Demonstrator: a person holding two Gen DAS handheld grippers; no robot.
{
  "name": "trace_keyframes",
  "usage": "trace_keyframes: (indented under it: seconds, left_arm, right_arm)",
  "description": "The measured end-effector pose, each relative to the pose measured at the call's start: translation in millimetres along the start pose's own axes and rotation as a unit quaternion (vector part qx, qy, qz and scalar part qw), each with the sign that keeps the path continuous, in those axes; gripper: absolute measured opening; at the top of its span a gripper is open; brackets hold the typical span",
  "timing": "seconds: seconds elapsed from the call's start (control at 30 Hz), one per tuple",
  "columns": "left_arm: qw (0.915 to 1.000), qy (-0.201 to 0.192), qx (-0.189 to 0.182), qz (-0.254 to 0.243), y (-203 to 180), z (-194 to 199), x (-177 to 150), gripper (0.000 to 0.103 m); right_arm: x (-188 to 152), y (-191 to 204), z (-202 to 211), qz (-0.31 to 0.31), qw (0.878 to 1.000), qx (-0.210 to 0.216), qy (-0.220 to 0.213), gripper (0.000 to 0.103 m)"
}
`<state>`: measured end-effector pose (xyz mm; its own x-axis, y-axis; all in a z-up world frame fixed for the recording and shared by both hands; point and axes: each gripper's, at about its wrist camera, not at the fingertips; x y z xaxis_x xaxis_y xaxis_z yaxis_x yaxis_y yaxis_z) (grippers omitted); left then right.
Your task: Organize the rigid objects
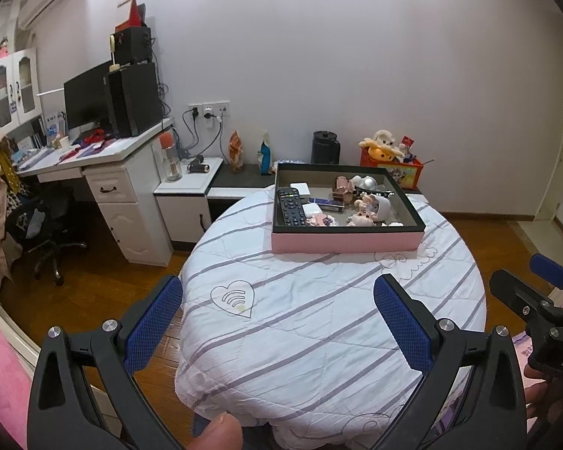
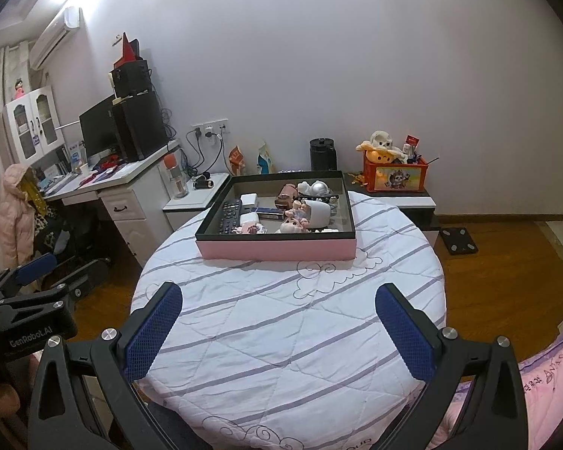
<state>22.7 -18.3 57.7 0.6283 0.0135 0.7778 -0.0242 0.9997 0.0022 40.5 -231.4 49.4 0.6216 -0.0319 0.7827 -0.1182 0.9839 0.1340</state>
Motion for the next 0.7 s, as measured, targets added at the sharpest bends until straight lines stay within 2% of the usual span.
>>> trace_keyframes:
  seconds: [0.5, 0.7]
  left_arm:
    - [0.9999, 0.012, -0.008, 0.005, 3.4, -1.9, 2.6, 0.103]
    - [0.9999, 0.011, 0.000, -0.002, 2.3, -3.4, 2.4, 0.103]
  right_arm:
    - [0.7, 4.5, -5.8, 0.002, 1.000, 0.000, 0.005, 0.103]
    - [0.5, 5.0, -7.4, 0.001, 1.000, 0.002, 0.007, 0.103]
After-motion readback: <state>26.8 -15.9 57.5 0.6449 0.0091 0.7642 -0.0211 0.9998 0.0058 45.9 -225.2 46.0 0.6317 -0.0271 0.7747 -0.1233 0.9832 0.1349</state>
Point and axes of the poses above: each gripper's, at about its wrist camera, not at the fingertips, and z roughly against the way its jaws point, y to its left, x to its top, and after that the axes turned 3 degrees about y, right-handed
